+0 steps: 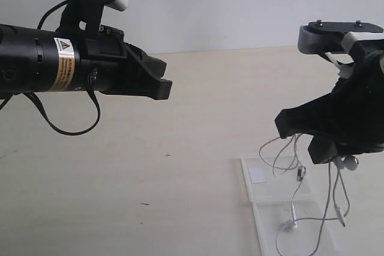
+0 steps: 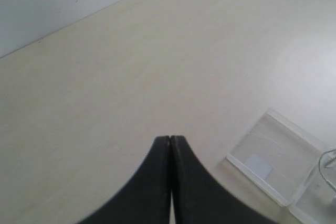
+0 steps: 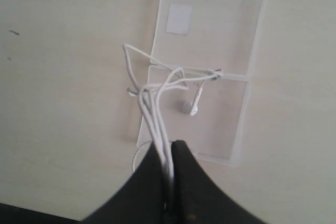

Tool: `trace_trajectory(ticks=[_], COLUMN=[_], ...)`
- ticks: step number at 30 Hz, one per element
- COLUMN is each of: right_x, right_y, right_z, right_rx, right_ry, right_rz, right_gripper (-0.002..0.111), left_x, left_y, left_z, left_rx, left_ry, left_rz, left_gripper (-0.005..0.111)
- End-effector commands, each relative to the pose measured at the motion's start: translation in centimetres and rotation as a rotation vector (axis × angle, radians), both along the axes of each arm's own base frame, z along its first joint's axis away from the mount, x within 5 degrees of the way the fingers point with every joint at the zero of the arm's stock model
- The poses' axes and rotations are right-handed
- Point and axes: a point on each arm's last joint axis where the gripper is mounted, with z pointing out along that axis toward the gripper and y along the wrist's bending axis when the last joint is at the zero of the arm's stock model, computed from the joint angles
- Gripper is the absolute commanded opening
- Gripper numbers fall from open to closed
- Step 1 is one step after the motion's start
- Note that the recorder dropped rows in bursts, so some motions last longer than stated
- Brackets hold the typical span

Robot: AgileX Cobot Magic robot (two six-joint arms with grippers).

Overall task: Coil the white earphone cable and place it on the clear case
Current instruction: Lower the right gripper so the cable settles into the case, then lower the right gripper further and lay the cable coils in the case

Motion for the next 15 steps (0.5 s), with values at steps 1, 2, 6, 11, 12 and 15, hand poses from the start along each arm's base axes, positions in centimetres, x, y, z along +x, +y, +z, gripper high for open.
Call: trace_trajectory(ticks=[1, 2, 6, 11, 12, 15], right_x=[0.6, 0.7, 1.0, 0.8, 0.9, 1.3], right_y=[0.1, 0.1, 0.1, 0.0, 0.0, 0.2], right_z=[-0.7, -0.8, -1.2, -1.6, -1.8, -2.2], right_rx=[-0.03, -0.038, -0.053, -0.063, -0.058, -0.026], right_ry=[-0.006, -0.003, 0.001, 0.017, 0.004, -0.062], right_rz=[0.012, 0.014, 0.01, 0.012, 0.011, 0.008], right_gripper=[0.0, 0.0, 0.0, 0.0, 0.0, 0.0], left_x=[0.0, 0.0, 0.0, 0.0, 0.0, 0.0], left_y=[0.1, 0.1, 0.1, 0.1, 0.1, 0.1], left_z=[-0.2, -0.2, -0.2, -0.2, -0.2, -0.2], left_rx=[0.004, 0.004, 0.004, 0.004, 0.004, 0.004], left_ry=[0.003, 0.003, 0.003, 0.003, 0.003, 0.003], left_rz=[0.006, 0.006, 0.006, 0.006, 0.006, 0.006], left_gripper=[0.0, 0.0, 0.0, 0.0, 0.0, 0.0])
